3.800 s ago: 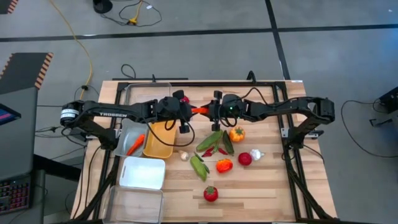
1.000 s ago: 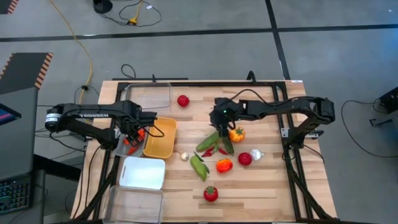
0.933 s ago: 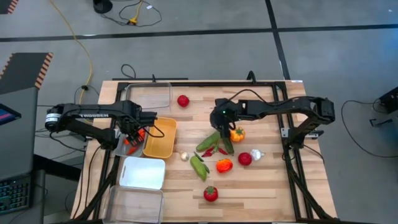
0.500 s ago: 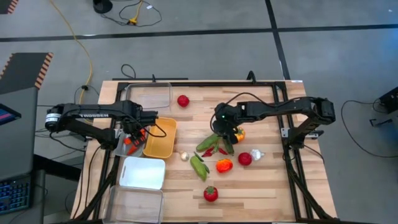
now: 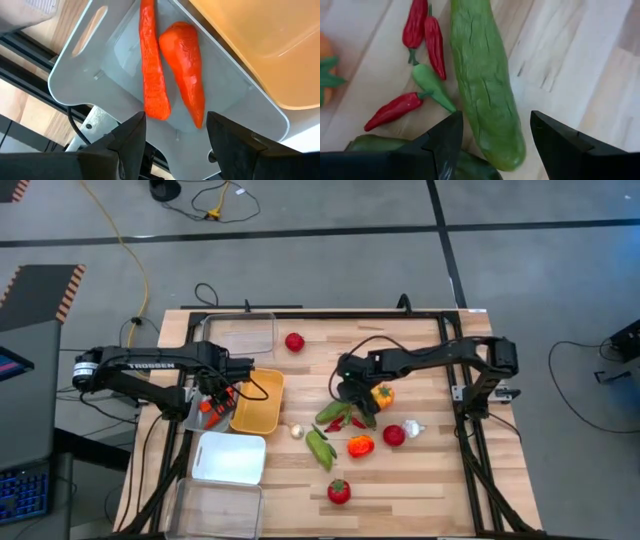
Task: Sort produce into baskets
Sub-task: Put the top cucumber into the yellow bin
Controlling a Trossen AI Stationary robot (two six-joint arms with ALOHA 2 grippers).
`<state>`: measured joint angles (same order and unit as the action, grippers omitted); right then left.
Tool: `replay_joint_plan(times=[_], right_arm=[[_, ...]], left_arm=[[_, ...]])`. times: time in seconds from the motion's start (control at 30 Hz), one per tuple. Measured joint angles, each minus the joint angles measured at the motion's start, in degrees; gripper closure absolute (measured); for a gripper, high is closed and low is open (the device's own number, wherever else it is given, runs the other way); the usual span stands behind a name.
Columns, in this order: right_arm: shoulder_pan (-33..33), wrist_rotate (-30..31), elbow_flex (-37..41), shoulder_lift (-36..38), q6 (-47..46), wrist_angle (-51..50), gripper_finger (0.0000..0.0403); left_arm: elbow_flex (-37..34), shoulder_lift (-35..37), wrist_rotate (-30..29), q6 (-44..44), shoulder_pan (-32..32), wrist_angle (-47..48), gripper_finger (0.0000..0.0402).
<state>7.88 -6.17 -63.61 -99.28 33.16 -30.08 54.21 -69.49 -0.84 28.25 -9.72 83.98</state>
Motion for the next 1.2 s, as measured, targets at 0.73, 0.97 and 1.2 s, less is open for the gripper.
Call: replay_joint_plan(times=[0.73, 0.97, 1.2], right_arm=[[0.02, 0.21, -0.09, -2.85, -0.12, 0.65, 0.0231], [0.08, 0.25, -4.57, -2.21, 0.26, -0.36, 0.0205], [0.49, 4.8, -10.14, -2.21, 4.65, 2.2, 0.0221]], left_arm=[[0.0, 0.0, 0.02, -2.21, 0.0, -1.41, 0.0204], [0.0, 0.93, -0.03, -5.29, 0.0, -1.28, 0.0204], [0.0, 6.4, -4.69, -5.73, 0.0, -3.76, 0.0204]])
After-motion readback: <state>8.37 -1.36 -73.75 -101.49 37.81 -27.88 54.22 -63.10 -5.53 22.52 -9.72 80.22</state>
